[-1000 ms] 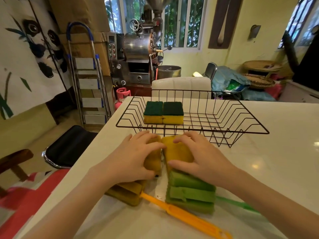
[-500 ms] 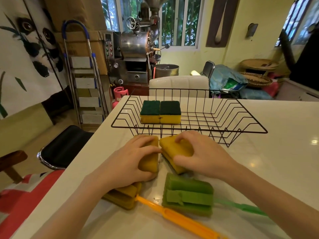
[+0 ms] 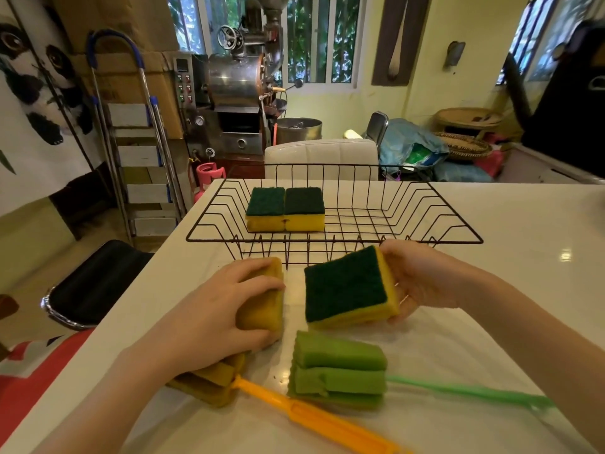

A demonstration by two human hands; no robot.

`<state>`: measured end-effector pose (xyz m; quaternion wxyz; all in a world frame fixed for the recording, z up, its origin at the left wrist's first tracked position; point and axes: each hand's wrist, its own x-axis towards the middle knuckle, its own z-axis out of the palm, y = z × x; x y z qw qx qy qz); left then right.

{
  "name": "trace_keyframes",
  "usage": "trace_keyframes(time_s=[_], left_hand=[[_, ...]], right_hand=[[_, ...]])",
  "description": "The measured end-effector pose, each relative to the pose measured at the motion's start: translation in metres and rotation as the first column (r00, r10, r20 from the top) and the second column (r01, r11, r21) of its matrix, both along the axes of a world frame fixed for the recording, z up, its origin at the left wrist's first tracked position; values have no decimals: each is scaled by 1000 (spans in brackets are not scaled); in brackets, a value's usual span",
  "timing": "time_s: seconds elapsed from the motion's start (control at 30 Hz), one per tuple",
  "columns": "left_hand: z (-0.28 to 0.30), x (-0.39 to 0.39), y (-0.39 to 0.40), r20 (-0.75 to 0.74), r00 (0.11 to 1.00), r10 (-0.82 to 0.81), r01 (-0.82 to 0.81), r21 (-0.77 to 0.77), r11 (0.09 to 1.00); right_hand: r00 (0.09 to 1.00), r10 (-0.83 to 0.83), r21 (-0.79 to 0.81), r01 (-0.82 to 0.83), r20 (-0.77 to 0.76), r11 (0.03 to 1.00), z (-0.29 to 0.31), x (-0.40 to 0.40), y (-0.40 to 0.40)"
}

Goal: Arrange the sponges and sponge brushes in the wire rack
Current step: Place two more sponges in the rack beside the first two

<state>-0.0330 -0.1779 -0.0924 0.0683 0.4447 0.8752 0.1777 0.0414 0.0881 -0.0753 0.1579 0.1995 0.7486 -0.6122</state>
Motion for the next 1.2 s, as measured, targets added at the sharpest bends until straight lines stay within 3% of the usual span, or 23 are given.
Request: trace_keyframes(time_s=[0.2, 0.3, 0.43, 0.5, 0.6, 0.73, 0.87, 1.0, 1.13, 1.2], left_hand=[[7, 1, -4, 52, 999, 7, -18, 218, 976], [15, 5, -6, 217, 975, 55, -134, 371, 919], [35, 14, -2, 604, 796, -29, -308, 447, 840], [33, 8, -8, 582, 802, -130, -224, 496, 839], [22, 2, -12, 641, 763, -83, -308, 474, 825], [13, -9, -8, 572, 786, 234, -506, 380, 774], [3, -23, -10, 318, 886, 339, -436, 317, 842], [-2, -24, -11, 233, 923, 306, -347, 161, 924], [4, -18, -11, 129, 979, 156, -188, 301, 935], [6, -15, -11, 106, 994, 31, -59, 281, 958]], right_hand=[[1000, -6, 282, 3, 9, 959, 1, 0, 11], [998, 27, 416, -48, 56, 908, 9, 5, 9], [986, 151, 571, -166, 75, 804, 15, 8, 7], [979, 199, 627, -186, 51, 756, 16, 10, 4], [962, 273, 667, -223, 31, 711, 16, 13, -2], [933, 357, 703, -286, 49, 651, 16, 14, -8], [890, 457, 710, -317, -7, 629, 14, 15, -18], [853, 522, 789, -311, -15, 531, 10, 15, -23], [844, 535, 799, -297, -36, 523, 11, 14, -24], [842, 539, 795, -305, -33, 524, 14, 14, -25]])
